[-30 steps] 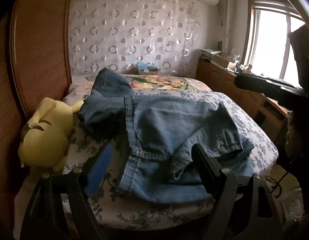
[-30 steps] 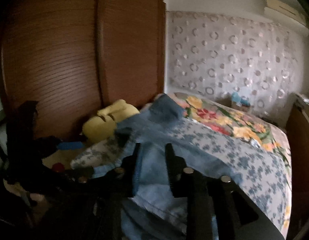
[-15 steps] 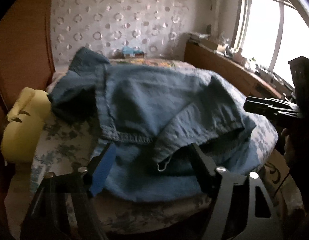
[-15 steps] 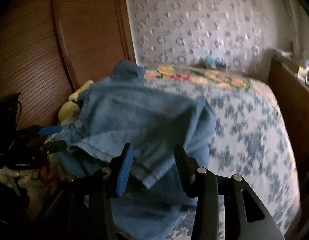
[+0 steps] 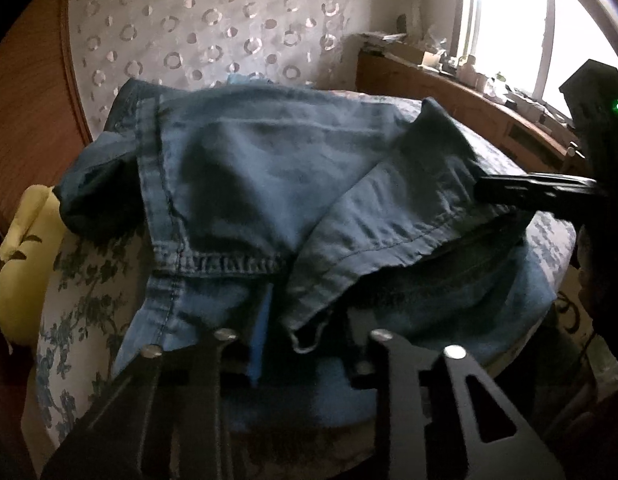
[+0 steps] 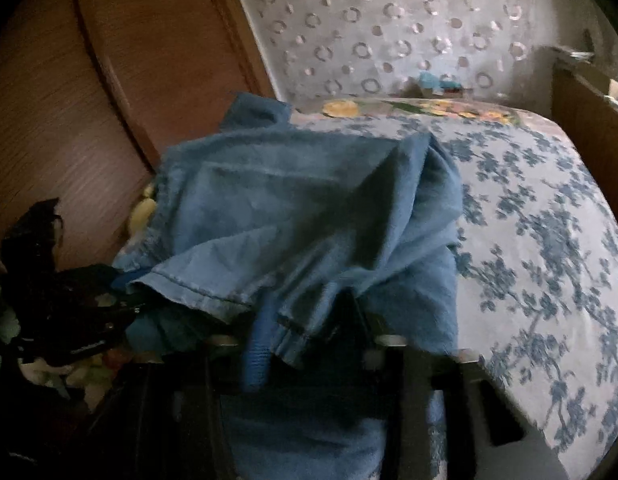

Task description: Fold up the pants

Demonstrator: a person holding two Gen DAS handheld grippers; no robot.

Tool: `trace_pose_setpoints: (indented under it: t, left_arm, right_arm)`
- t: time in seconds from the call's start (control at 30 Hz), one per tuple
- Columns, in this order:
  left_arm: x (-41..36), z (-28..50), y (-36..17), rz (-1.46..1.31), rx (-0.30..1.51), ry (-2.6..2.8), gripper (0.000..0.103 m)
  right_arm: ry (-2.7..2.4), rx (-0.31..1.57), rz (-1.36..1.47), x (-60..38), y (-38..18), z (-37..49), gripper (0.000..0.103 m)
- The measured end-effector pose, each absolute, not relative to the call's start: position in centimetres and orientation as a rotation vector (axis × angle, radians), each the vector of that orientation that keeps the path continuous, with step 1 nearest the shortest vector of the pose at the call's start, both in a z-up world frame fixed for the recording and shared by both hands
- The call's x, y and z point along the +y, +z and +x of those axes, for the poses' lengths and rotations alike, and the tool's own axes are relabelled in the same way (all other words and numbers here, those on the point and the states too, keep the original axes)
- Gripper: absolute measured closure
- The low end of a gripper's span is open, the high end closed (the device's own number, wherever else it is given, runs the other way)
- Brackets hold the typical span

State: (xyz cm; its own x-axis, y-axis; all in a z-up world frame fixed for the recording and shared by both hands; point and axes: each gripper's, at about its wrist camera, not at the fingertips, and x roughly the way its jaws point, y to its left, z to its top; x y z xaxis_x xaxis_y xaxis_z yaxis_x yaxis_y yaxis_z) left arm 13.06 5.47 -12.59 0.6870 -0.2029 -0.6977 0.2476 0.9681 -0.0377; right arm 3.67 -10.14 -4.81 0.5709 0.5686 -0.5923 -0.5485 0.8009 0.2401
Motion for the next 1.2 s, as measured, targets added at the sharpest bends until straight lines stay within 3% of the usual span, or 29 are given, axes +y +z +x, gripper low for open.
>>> trace_pose_setpoints:
  t: [0.2, 0.6, 0.73, 0.9, 1.2]
  left_arm:
    - [3.5, 12.2, -9.9, 0.105, 0.718, -0.314, 0.092]
    - [-1.2, 9.0, 5.1, 0.08, 0.467, -0.5, 0.094]
    - [0.6, 7.7, 7.3, 0.096, 0.426, -0.451, 0.095]
    - [5.2, 7.4, 5.2, 0.073, 0.471, -0.347, 0.095]
    - [11.2, 8.1, -3.9, -0.022, 0.643, -0.198, 0.095]
  right_arm:
    - [0.723, 0.57, 0.029, -11.1, -0.3, 2.1, 0.097]
    - [0.609, 0.307, 0.035, -18.1, 12.5, -0.8, 0.099]
    - [0.644, 0.267, -0.001, -15.7, 15.7, -1.1, 0.099]
    - [0.737, 0.287, -0.081, -10.0, 15.6, -0.3, 0.099]
    - [0.835, 0.442, -0.16, 1.9, 12.3, 5.1, 0.099]
